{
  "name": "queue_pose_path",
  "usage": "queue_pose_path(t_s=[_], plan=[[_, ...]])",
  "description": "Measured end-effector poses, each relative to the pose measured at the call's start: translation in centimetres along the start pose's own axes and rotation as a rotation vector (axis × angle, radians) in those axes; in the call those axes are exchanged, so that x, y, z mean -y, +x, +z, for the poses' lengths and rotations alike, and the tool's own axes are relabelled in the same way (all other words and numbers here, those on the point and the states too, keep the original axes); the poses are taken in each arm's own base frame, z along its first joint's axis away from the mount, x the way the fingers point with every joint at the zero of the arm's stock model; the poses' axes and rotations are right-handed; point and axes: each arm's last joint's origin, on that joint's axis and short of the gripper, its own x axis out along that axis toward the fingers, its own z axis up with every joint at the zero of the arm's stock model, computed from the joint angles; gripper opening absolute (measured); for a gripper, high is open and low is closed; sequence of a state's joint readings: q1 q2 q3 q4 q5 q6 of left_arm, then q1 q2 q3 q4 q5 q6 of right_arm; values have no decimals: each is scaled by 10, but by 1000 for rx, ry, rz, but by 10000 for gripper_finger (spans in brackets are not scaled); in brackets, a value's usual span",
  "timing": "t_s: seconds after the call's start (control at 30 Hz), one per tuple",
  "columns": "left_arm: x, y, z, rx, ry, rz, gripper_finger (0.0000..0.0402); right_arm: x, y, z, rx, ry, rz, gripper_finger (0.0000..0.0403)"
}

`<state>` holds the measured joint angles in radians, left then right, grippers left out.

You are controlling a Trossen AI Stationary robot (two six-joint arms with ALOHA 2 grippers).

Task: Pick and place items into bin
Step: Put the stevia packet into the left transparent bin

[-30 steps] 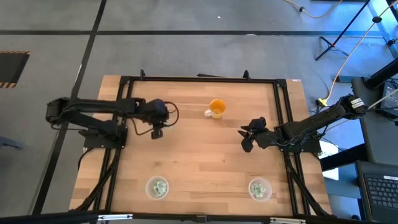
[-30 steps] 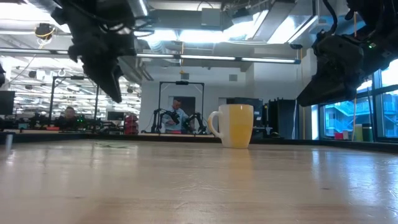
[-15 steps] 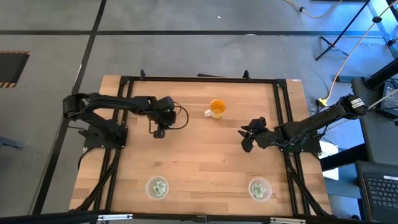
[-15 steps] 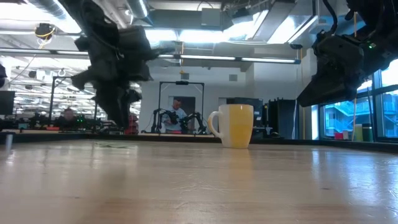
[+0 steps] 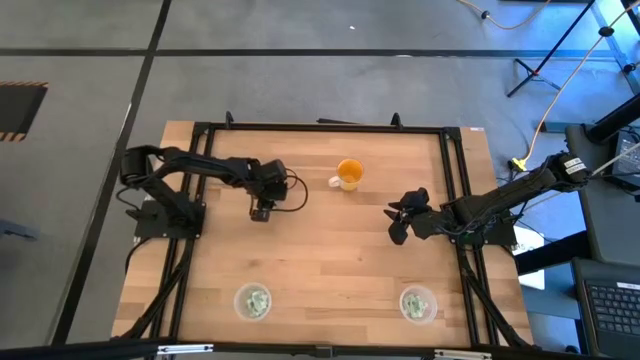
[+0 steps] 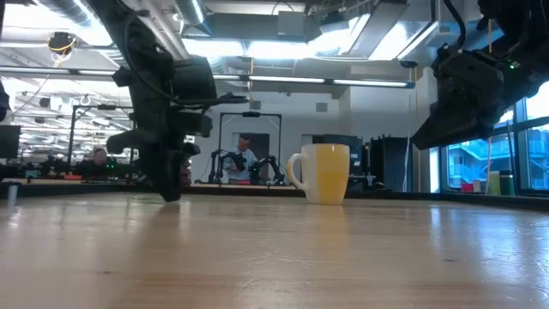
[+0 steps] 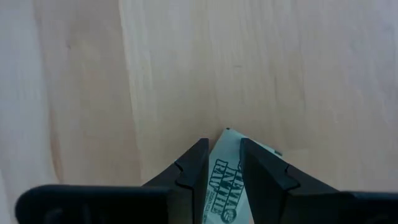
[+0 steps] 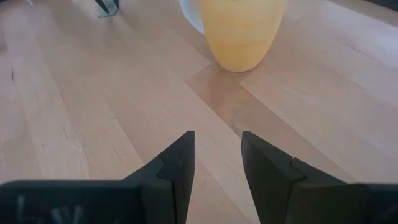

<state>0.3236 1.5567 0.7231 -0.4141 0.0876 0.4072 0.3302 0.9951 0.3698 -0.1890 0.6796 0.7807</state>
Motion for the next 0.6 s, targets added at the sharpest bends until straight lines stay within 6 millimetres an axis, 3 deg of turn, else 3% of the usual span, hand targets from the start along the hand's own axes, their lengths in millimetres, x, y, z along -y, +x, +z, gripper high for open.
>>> queue_pose_path(t_s=[0.23, 0.6], plan=[[-1, 6, 0, -16, -2, -9, 78, 0, 0, 0, -1, -1, -1, 135], [-1, 6, 0, -20, -3, -1, 4, 0, 0, 0, -3, -3, -3, 135]])
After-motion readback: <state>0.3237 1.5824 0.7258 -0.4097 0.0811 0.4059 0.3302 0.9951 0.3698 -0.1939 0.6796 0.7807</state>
